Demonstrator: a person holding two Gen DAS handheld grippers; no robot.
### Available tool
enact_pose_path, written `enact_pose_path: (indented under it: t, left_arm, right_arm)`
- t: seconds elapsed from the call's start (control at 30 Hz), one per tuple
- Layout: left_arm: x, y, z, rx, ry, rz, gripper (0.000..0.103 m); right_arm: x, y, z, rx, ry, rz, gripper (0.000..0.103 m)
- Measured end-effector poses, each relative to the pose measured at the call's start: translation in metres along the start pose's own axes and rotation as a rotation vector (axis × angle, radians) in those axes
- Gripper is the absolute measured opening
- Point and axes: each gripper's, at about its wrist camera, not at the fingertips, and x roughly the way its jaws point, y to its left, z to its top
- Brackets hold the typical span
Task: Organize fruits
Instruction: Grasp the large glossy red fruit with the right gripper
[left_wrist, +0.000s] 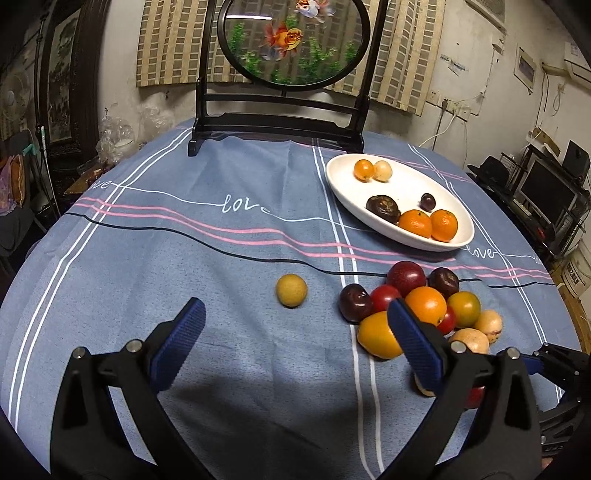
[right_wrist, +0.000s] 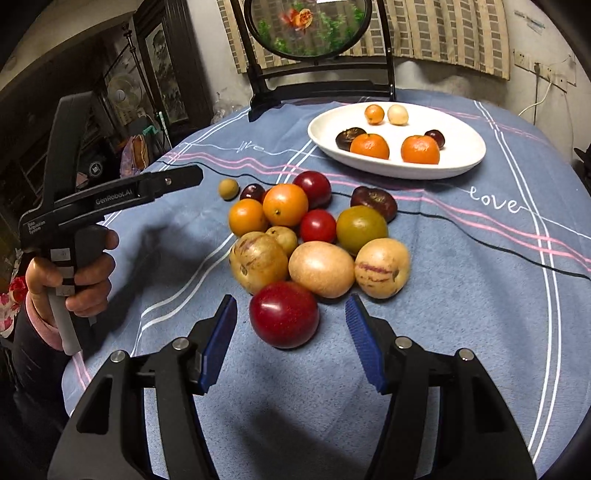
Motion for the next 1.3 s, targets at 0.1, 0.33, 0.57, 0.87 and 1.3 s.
enact_pose_path:
  t: [0.1,0.33,0.57,0.87,1.3]
  left_arm:
    - [0.0,-0.002,-0.001,0.006,0.001,-0.001,0.1]
    - [-0.002,-0.006,-0.003,0.029,-0.008,-0.002,0.1]
    - [-0.001,-0.006,-0.002,0.024,0.004,-0.009,0.1]
    - [0.001,-0.005,-0.003,0.026,0.007,0.004,0.1]
    - [0.005,-0.008,-0.005,0.037,0.033,-0.012,0.1]
  right_arm:
    - [0.004,-0.001,-0.002,0.009,0.017,0.011,0.057]
    - [0.012,-0.005,-0.002,0.042,0.052,0.039,0.053]
    - [0.02,-0.004,0.001,0.055,0.082,0.064,0.051]
    - [0.022,-0.005,0.002,0.065,0.084,0.066,0.044]
    - [-0.014,-0.028,0.004,0.146,-0.057,0.097,0.043]
